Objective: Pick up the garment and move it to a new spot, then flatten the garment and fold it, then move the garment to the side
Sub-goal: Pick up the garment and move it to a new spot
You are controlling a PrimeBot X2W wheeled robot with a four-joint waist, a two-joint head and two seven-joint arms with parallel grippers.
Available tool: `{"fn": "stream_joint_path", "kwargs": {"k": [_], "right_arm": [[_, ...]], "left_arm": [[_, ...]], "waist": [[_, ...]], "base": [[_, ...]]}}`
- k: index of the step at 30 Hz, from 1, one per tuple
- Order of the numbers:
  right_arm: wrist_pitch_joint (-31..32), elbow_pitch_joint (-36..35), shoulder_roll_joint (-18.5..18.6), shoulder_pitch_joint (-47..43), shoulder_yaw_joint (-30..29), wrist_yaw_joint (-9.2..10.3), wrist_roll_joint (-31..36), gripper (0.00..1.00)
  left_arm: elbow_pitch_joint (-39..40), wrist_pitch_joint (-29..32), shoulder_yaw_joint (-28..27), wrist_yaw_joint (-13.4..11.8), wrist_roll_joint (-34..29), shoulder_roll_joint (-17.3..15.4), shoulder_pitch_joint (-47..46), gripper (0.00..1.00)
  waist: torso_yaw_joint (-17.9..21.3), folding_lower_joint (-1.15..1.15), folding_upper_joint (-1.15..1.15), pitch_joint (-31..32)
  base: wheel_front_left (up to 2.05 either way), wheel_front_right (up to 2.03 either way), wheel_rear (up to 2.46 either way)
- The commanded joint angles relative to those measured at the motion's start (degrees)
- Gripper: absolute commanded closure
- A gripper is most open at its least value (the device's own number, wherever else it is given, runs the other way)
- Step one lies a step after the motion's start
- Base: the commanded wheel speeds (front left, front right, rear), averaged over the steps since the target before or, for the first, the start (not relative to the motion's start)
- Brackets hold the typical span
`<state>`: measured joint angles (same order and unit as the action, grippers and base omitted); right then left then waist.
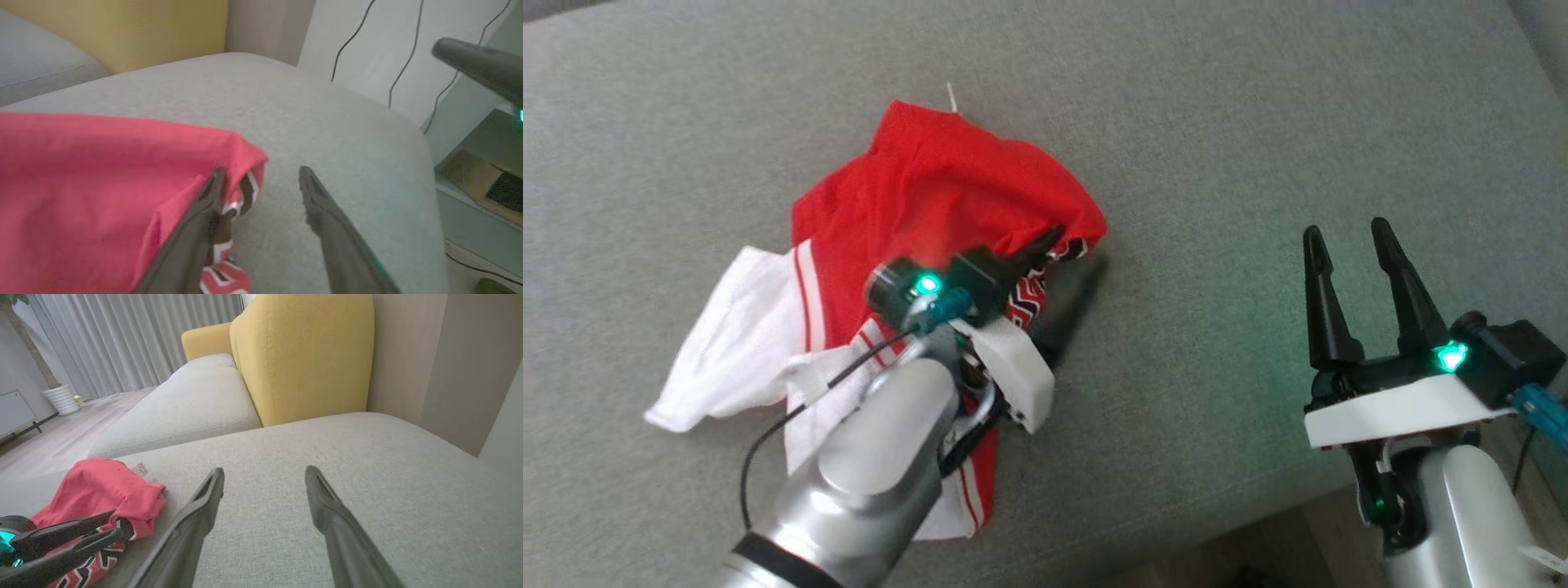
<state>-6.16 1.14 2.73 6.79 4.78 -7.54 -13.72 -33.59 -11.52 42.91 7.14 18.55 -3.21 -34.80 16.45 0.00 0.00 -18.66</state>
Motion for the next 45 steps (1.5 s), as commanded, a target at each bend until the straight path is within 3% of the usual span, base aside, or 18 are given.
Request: {"fn": "stream_joint_path", "kwargs": {"k": [1,8,16,24,32,45], "right_arm": [[-0.76,-1.66,0.15,1.05,0.91,0.05,-0.24,0.00],[0.45,-1.53,0.15,0.01,-0.43,0.05,1.16,0.00],[3.21,-3.22,0.15,-2.30,-1.91,0.05,3.00,0.00],[5.12,-3.91,0.15,-3.73,-2.18,0.05,4.23,0.00],[6.29,-3.62,0.15,-5.15,-1.71,0.05,5.02,0.00],[7.70,-3.70,0.15,-8.48,-1.58,0.05,6.00,0.00]], "left_arm": [[1.77,-0.93,-0.42,0.34,1.35,-0.47,-2.51,0.00],[4.60,-3.20,-0.14,-0.58,4.61,-3.37,0.73,0.00],[17.61,-3.46,-12.29,-10.78,3.03,-7.16,11.20,0.00],[23.54,-3.47,-23.06,-16.05,0.90,-10.12,19.11,0.00],[26.03,-3.47,-28.59,-16.14,-0.15,-12.16,26.36,0.00],[28.55,-3.48,-27.38,-14.79,-2.05,-12.60,33.05,0.00]], "waist": [[-0.98,0.00,0.00,1.13],[-5.43,0.00,0.00,5.88],[-12.04,0.00,0.00,10.71],[-16.24,0.00,0.00,13.18],[-18.28,0.00,0.00,15.27],[-18.12,0.00,0.00,18.76]], "base": [[0.00,0.00,0.00],[0.00,0.00,0.00],[0.00,0.00,0.00],[0.00,0.00,0.00],[0.00,0.00,0.00],[0.00,0.00,0.00]]}}
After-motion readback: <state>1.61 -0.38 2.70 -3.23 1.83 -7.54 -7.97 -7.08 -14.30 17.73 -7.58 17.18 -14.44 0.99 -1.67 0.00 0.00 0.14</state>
